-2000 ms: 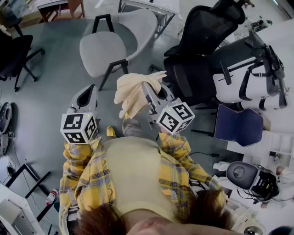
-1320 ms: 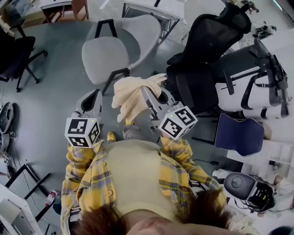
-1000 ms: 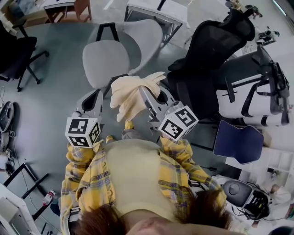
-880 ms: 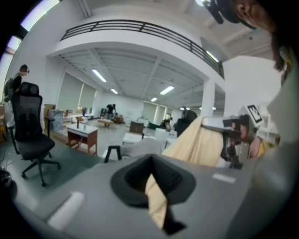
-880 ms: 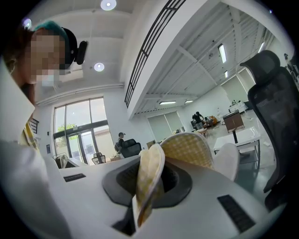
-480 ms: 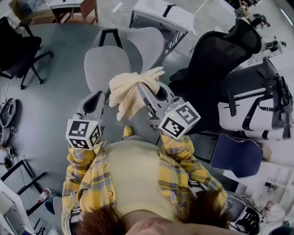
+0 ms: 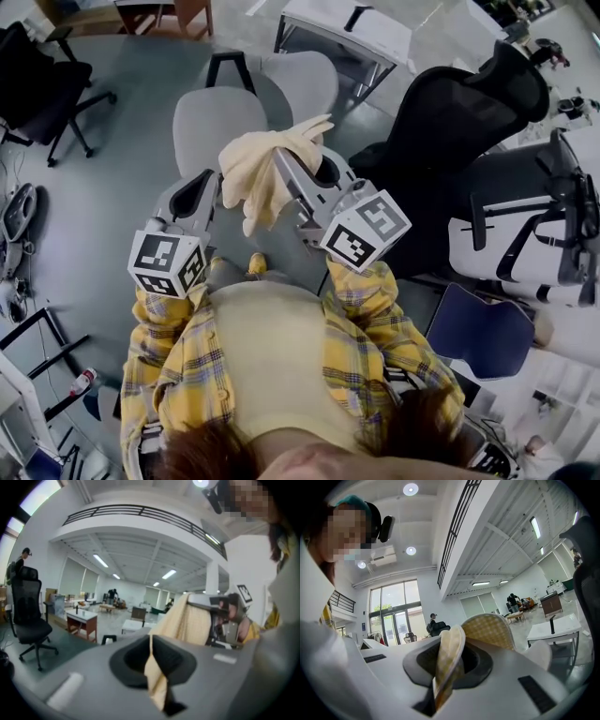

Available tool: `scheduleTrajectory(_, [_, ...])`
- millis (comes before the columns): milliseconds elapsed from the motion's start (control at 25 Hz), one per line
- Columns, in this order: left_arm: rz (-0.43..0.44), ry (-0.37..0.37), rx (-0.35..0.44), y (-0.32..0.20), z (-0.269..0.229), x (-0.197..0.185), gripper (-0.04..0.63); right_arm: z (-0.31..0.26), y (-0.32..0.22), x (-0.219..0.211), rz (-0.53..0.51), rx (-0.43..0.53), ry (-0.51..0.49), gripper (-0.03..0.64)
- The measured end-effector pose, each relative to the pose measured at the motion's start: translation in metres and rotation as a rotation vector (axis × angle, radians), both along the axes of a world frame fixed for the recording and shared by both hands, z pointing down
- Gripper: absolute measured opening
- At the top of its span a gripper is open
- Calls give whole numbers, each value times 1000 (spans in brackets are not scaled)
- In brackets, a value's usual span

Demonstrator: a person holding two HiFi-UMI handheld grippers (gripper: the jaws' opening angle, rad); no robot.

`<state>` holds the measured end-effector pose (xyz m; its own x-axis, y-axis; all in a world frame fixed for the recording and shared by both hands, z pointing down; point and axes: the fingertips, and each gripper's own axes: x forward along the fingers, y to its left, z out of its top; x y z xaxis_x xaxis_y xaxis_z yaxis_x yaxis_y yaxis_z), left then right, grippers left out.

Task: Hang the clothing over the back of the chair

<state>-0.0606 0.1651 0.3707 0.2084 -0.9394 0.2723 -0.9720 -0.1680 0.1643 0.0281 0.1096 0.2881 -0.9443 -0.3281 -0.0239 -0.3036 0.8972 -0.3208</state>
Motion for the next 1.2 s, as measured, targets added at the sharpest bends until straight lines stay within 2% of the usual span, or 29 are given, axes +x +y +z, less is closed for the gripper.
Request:
scheduleTrajectory(360, [2, 5, 36, -26, -16, -13, 8, 5, -19, -6, 30, -9, 10, 37])
scheduleTrajectory(640, [60, 14, 75, -72, -30, -19, 8, 1, -50, -12, 69, -6, 25, 37])
scheduleTrajectory(1200, [93, 32, 72, -132, -29, -73, 8, -51, -120, -74, 91, 73, -23, 37])
